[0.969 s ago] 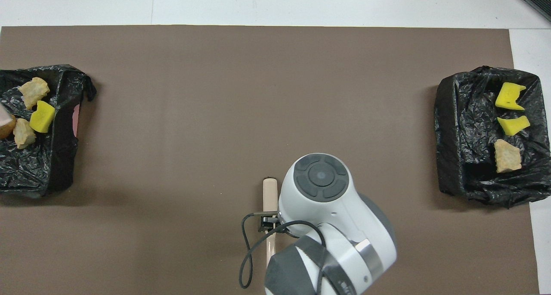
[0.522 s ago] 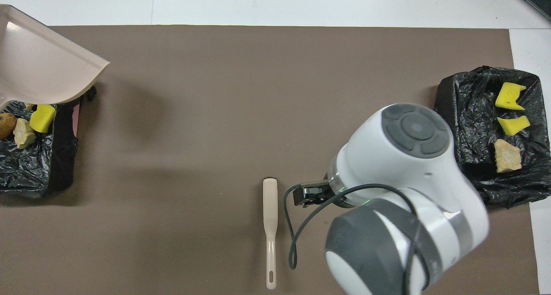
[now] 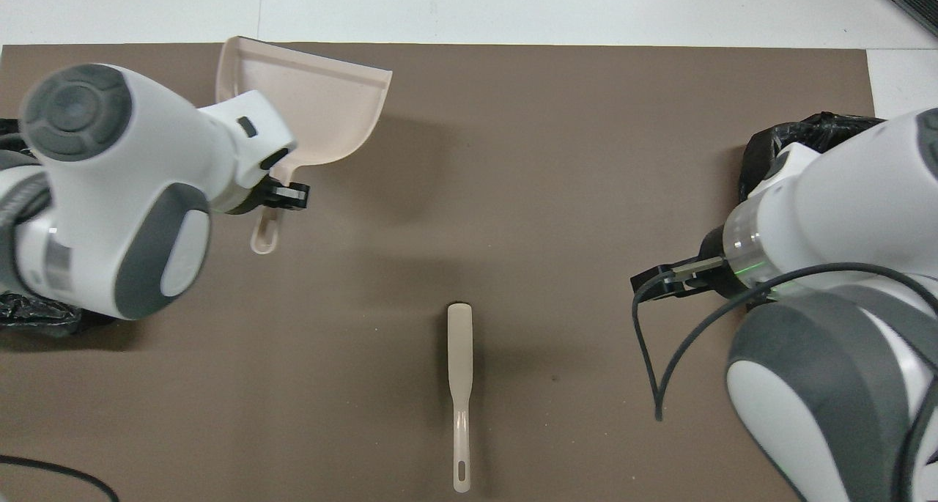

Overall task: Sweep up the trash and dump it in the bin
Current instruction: 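Set the dustpan at center with the left gripper while the right gripper withdraws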

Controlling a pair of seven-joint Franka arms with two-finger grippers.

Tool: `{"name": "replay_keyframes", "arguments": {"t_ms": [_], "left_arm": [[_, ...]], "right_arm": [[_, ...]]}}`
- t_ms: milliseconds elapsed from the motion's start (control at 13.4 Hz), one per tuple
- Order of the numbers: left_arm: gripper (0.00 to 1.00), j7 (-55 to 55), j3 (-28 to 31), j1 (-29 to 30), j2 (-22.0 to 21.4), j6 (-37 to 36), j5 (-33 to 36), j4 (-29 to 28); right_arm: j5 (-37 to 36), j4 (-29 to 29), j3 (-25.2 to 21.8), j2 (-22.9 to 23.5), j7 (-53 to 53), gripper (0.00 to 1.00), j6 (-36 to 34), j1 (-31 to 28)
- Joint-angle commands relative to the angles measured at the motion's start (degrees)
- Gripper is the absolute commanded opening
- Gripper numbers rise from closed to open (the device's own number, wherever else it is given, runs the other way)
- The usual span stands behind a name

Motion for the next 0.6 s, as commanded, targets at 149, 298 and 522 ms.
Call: {"name": "replay_keyframes", "arguments": {"t_ms": [149, 298, 522], "left_arm": [[0.0, -11.26, 0.97, -10.57, 7.31, 9.41, -1.75, 0.48], [0.0, -10.56, 0.8, -12.0, 7.49, 8.8, -1.84, -0.13], [0.0, -11.17, 0.8, -14.02, 10.04, 12.74, -4.39, -0.14]], "right_arm": [[-3.44, 0.97, 0.63, -1.25, -7.55, 1.0, -1.01, -8.37], [-3.45, 1.14, 0.63, -1.43, -10.36, 1.0, -0.92, -11.62], [-3.36, 1.76, 0.72, -1.25, -14.57, 1.0, -0.4, -16.81]]}}
